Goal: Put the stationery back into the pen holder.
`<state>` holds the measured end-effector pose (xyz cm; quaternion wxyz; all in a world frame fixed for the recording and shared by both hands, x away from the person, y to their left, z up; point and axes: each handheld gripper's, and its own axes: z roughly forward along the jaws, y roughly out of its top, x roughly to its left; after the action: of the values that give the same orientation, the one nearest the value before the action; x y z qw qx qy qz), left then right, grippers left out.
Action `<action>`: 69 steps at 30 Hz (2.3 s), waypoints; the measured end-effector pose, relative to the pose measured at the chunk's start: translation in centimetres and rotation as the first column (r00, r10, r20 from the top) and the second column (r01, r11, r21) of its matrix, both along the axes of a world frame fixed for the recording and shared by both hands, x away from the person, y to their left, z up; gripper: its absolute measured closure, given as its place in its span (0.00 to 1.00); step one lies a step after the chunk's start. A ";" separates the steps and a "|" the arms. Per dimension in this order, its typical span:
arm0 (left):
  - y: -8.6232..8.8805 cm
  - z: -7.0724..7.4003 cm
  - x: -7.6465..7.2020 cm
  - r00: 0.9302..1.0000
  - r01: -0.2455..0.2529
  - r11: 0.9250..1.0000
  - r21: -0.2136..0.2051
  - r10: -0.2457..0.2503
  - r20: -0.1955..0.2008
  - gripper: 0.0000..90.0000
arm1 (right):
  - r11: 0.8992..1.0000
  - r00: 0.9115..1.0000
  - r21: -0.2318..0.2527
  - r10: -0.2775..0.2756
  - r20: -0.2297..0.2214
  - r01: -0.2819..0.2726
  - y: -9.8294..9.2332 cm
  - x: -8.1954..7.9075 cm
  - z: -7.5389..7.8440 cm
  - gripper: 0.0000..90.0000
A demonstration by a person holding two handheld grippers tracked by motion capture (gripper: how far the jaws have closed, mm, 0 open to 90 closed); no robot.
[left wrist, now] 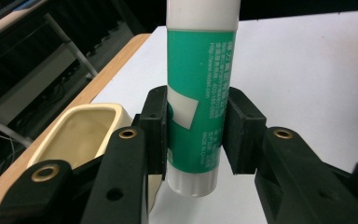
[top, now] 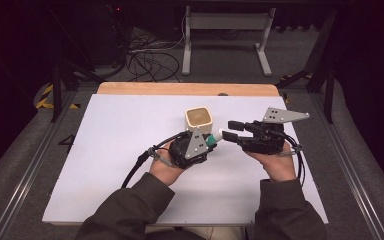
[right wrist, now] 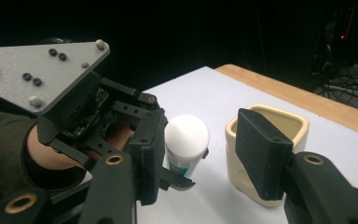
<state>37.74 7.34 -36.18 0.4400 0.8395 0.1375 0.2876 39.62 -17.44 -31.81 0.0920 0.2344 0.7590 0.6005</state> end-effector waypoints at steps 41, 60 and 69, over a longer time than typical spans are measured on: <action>2.5 1.0 3.2 0.997 -0.033 0.941 -0.337 0.006 -0.080 0.73 | 0.989 0.997 0.149 -0.018 0.072 0.007 -1.8 -0.5 0.3 0.39; 3.4 0.9 5.1 0.993 -0.084 0.892 -0.445 0.036 -0.116 0.73 | 0.986 0.994 0.166 -0.044 0.096 0.028 -2.2 -0.7 0.4 0.31; 3.3 0.3 6.0 0.990 -0.100 0.883 -0.458 0.042 -0.136 0.72 | 0.986 0.994 0.165 -0.044 0.097 0.028 -2.2 -0.8 0.4 0.31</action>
<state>43.74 10.65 -35.84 0.6075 0.7207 0.2595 0.2104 38.84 -19.63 -31.42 0.1213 0.2243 0.6974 0.6698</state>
